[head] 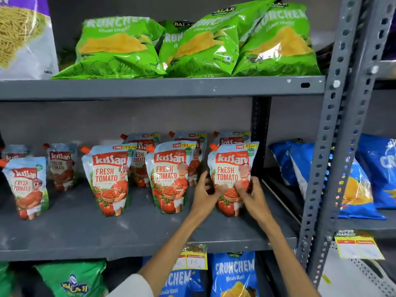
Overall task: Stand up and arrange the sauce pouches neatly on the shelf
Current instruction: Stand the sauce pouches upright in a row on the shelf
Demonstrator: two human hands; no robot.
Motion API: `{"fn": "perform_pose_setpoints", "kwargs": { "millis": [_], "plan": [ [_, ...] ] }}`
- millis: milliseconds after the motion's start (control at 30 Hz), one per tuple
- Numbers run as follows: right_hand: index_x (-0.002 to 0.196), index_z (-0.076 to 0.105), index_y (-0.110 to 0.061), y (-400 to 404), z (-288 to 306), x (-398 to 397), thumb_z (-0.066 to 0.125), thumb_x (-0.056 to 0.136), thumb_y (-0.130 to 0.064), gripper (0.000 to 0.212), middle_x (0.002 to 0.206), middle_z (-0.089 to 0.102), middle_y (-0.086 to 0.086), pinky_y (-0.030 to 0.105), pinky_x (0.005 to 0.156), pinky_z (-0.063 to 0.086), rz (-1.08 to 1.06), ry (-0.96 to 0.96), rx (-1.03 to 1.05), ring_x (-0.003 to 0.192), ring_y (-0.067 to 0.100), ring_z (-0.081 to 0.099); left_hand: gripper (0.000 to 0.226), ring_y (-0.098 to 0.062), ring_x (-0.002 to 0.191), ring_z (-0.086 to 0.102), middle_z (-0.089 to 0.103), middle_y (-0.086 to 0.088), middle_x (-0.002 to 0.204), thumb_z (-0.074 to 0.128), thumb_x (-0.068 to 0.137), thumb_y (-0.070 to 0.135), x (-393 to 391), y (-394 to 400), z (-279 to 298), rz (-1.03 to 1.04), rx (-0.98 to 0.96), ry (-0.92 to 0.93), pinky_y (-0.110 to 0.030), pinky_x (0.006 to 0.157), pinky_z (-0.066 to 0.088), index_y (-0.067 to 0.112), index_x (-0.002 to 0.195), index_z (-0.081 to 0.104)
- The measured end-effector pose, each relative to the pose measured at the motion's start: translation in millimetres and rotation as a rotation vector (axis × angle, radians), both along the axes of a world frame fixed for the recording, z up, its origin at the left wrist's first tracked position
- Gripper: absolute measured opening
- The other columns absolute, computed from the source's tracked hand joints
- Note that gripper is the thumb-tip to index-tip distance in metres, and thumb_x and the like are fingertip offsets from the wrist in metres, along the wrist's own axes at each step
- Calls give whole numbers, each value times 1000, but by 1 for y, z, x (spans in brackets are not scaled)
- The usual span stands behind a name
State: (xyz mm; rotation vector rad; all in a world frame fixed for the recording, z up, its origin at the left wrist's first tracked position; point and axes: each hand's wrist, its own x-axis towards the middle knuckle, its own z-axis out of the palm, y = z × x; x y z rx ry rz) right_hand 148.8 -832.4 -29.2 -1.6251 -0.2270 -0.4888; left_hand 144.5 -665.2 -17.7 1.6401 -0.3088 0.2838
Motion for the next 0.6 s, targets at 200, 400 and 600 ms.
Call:
{"fn": "perform_pose_setpoints", "kwargs": {
  "millis": [200, 400, 600],
  "plan": [
    [138, 39, -21, -2, -12, 0, 80, 78, -26, 73, 126, 63, -6, 22, 89, 54, 210, 101, -84, 113, 4, 63, 76, -8, 124, 58, 62, 20, 121, 90, 69, 14, 7, 7, -21, -150, 67, 116, -24, 103, 47, 39, 127, 47],
    [140, 34, -20, -9, -10, 1, 78, 80, -28, 76, 131, 61, -3, 20, 90, 54, 241, 123, -117, 114, 4, 63, 77, -14, 128, 57, 62, 6, 133, 88, 72, 21, 10, 0, -25, -100, 136, 84, -34, 110, 46, 29, 136, 45],
    [143, 31, -17, -28, -7, 1, 74, 85, -23, 73, 135, 57, 2, 39, 107, 47, 216, 137, -177, 122, 13, 59, 68, -13, 121, 60, 63, 9, 125, 86, 74, 22, 12, -21, -24, -88, 158, 75, -34, 106, 49, 34, 126, 44]
  ]
}}
